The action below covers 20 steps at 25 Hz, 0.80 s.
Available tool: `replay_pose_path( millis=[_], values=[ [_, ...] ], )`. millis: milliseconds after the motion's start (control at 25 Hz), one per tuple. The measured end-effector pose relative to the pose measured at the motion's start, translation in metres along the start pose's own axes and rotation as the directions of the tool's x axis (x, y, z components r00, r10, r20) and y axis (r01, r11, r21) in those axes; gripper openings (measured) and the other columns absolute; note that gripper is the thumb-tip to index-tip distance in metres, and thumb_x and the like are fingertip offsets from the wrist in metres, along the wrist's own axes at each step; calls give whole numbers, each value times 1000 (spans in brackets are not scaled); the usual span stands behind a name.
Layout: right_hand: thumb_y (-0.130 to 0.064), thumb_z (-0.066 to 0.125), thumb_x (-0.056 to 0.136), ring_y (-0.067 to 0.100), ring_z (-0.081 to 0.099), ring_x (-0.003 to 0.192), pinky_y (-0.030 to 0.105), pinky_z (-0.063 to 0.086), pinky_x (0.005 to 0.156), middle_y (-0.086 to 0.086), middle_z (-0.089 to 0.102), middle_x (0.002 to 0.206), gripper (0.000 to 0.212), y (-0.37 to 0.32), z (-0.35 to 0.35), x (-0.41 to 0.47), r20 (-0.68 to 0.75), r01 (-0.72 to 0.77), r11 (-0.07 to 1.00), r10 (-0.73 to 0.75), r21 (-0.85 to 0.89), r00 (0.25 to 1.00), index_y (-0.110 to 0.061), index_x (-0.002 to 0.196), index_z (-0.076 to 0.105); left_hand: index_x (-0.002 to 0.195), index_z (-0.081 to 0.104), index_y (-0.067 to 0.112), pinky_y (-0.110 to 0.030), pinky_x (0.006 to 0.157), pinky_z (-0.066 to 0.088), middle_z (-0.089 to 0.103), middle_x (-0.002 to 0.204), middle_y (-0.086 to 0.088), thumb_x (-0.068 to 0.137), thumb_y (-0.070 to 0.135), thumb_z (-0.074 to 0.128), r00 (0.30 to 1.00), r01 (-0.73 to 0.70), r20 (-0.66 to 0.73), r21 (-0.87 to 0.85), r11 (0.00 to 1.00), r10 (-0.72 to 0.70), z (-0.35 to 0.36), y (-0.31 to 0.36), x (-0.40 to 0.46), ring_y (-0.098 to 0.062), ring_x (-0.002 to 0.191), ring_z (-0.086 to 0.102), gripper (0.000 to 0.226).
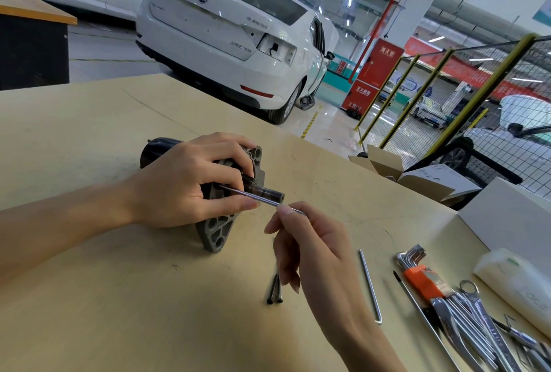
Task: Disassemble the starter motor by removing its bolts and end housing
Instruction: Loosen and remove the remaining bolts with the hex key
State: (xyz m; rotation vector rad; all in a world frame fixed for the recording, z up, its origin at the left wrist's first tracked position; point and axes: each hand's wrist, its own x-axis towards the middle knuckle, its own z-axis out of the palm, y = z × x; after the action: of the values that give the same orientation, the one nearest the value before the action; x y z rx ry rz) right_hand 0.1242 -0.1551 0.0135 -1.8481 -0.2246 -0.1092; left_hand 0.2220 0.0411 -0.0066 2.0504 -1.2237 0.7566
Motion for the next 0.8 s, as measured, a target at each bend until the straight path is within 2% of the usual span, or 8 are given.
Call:
replay_pose_path(
  millis=[800],
  values=[
    [-28,48,95,10,45,41,17,35,42,1,51,48,32,0,2,-1,20,-2,999,3,-39,1000,-13,70,62,78,74,16,-37,104,44,66,108,2,88,40,63,1000,-6,16,16,1000,5,-1,0,0,-18,132,50,28]
  ],
)
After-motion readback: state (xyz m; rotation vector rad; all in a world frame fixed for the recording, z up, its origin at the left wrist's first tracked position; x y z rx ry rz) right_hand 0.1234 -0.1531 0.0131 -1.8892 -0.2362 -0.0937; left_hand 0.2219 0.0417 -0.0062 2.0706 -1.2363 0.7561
